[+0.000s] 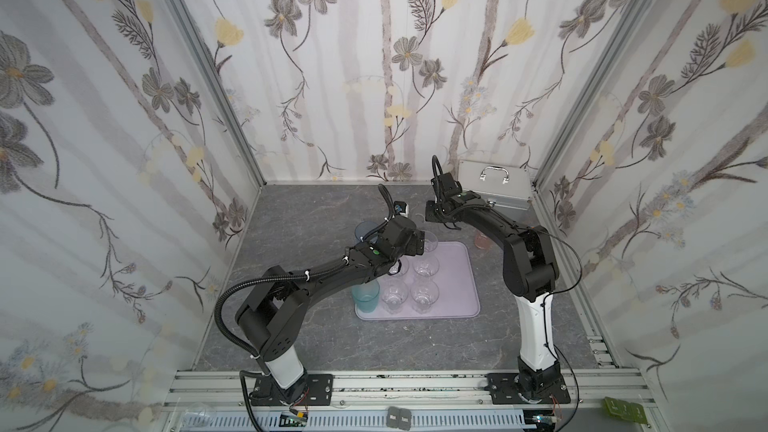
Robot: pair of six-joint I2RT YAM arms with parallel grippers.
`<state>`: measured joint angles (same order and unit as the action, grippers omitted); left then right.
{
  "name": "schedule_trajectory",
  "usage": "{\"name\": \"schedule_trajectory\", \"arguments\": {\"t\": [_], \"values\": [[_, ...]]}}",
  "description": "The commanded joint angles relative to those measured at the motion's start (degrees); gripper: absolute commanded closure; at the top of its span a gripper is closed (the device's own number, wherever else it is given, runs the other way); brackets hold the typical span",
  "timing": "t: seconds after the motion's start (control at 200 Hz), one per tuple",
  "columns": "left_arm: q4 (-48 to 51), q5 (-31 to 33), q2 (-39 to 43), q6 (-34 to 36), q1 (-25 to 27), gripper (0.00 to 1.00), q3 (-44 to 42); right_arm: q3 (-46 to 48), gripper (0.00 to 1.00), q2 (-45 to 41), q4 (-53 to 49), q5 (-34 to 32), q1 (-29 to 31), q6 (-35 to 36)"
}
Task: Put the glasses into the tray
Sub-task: 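Grasp a frosted glass with the right gripper and carry it to the tray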
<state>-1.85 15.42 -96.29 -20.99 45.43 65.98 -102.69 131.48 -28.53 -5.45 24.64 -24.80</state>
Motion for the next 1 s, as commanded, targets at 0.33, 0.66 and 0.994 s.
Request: {"name": "schedule_trajectory", "arguments": {"t": [0.33, 0.66, 0.994], "values": [[-1.3, 5.6, 7.6, 1.0, 1.2, 0.08, -2.1, 10.7, 0.96, -22.5, 0.7, 1.9, -0.3, -0.6], [-1.7, 4.3, 1.0, 0.5, 9.8, 0.08, 1.5, 34.1, 0.96, -44.1, -9.3, -0.2, -5.3, 3.1], [-1.8, 5.0, -1.1, -1.2, 12.5, 0.08, 0.7, 35.2, 0.98, -34.8, -10.8, 1.1, -5.7, 5.7]]}}
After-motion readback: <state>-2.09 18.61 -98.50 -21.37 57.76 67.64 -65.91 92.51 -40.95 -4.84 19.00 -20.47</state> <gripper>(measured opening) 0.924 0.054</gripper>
